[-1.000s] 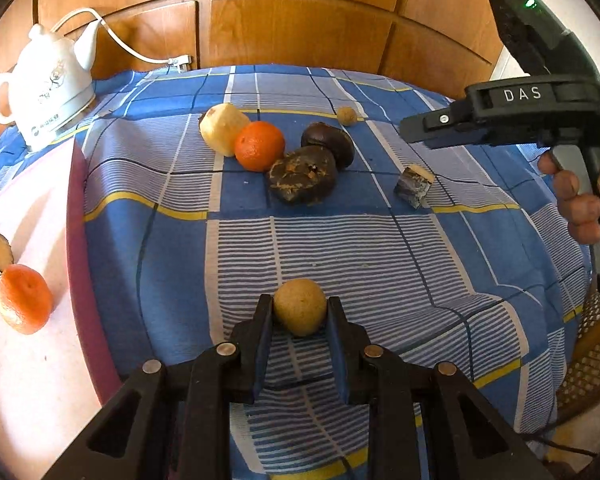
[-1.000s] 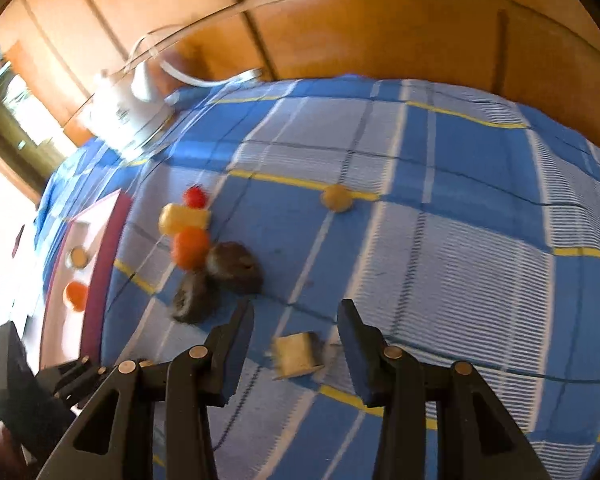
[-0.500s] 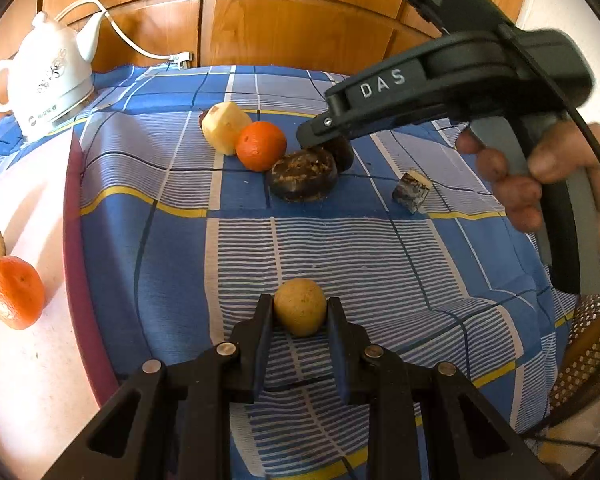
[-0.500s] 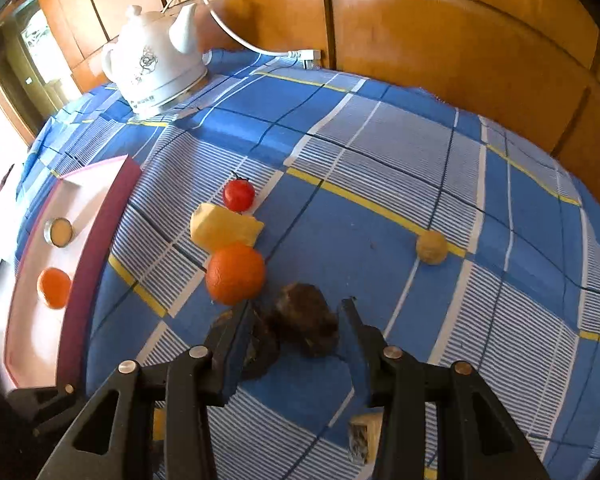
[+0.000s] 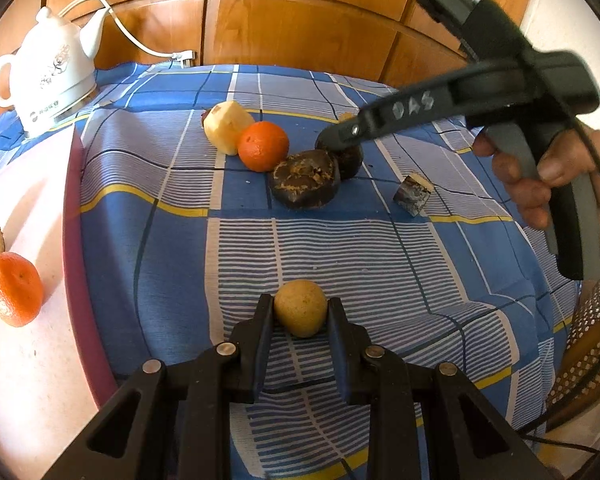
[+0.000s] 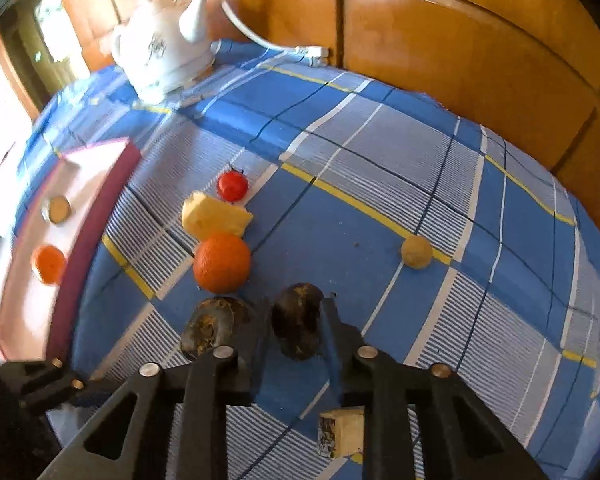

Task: Organize fruits
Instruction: 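Hold the round fruit in the left gripper while right grasps a dark brown fruit, then carry the round fruit into the pink tray and open the left gripper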

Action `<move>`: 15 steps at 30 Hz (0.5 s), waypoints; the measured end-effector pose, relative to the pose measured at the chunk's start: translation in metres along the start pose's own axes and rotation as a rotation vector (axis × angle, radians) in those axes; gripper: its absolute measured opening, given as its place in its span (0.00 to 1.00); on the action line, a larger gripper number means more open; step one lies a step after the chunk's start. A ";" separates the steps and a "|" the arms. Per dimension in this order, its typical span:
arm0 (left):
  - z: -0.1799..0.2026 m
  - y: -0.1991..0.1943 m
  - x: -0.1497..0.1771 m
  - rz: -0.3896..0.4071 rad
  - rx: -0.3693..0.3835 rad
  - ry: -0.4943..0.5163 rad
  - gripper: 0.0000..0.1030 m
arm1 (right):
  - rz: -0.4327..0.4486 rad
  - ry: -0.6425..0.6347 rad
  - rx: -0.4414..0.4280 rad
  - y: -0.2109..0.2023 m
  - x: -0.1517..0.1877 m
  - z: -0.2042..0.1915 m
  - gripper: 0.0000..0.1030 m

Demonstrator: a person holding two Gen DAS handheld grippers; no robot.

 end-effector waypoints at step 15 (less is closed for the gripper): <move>0.001 0.000 -0.002 -0.005 -0.008 -0.002 0.25 | -0.001 -0.023 -0.018 -0.011 0.025 -0.007 0.23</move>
Point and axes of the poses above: each gripper's, at about its wrist camera, not at the fingertips, and y roughly the way its jaws point, z to its right, x to its underside, the point moved 5 cm from there along y, roughly the way its jaws point, and after that the axes turned 8 degrees about -y, right-handed, at the moved point
